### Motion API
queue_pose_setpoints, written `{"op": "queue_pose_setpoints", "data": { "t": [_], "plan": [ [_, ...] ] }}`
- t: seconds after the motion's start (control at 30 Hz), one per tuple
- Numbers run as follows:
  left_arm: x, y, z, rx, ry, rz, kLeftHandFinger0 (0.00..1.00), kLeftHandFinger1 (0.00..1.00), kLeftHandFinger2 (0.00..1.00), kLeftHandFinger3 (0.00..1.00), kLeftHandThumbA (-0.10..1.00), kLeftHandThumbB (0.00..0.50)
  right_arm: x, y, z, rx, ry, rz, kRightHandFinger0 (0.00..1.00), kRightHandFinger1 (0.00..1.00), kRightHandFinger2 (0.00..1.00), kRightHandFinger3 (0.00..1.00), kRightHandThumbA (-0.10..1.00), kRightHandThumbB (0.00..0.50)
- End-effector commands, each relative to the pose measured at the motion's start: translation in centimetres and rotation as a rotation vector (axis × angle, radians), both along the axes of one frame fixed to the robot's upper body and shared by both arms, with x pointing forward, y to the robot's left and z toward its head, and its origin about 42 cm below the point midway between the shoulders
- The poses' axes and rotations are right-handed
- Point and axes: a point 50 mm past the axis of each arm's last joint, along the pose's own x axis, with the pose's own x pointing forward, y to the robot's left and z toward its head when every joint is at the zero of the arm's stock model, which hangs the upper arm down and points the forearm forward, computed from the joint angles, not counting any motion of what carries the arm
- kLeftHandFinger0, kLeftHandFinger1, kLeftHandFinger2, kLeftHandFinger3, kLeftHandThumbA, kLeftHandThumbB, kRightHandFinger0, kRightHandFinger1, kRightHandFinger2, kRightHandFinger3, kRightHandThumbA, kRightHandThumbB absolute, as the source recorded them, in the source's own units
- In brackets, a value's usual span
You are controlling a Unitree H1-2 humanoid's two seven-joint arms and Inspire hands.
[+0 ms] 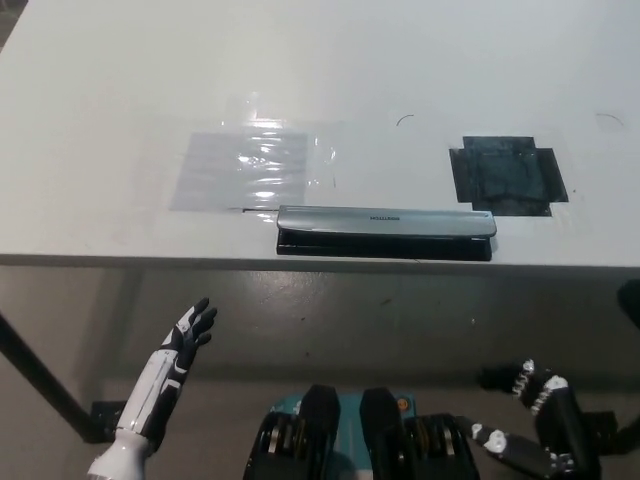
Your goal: The paper pin puncher is placed at the center of the table and close to the robot and the robot uses its right fist to press on the paper pin puncher
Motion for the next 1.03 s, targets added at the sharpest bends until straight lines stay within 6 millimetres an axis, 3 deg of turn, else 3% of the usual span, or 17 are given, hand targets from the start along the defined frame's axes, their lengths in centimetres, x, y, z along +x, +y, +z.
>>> {"op": "queue_pose_setpoints", "data": {
  "t": [0.0,0.47,0.8,1.0],
  "plan": [
    [0.43,0.27,1.2,-0.005,-0.063,-0.031,1.0,1.0,1.0,1.0,1.0,0.213,0.86,0.84,0.95,-0.034,-0.108,0.052,1.0,1.0,1.0,1.0,1.0,0.301],
    [0.42,0.34,1.17,-0.01,-0.056,-0.031,1.0,1.0,1.0,1.0,1.0,0.214,1.29,1.14,0.75,-0.028,-0.108,0.084,1.0,1.0,1.0,1.0,1.0,0.297],
    [0.38,0.34,1.19,-0.004,-0.059,-0.028,1.0,1.0,1.0,1.0,1.0,0.209,1.39,0.85,0.74,-0.023,-0.121,0.092,1.0,1.0,1.0,1.0,1.0,0.25],
    [0.6,0.41,1.28,-0.015,-0.058,-0.028,1.0,1.0,1.0,1.0,1.0,0.223,1.51,0.97,1.01,-0.003,-0.132,0.1,1.0,1.0,1.0,1.0,1.0,0.291]
  ]
}}
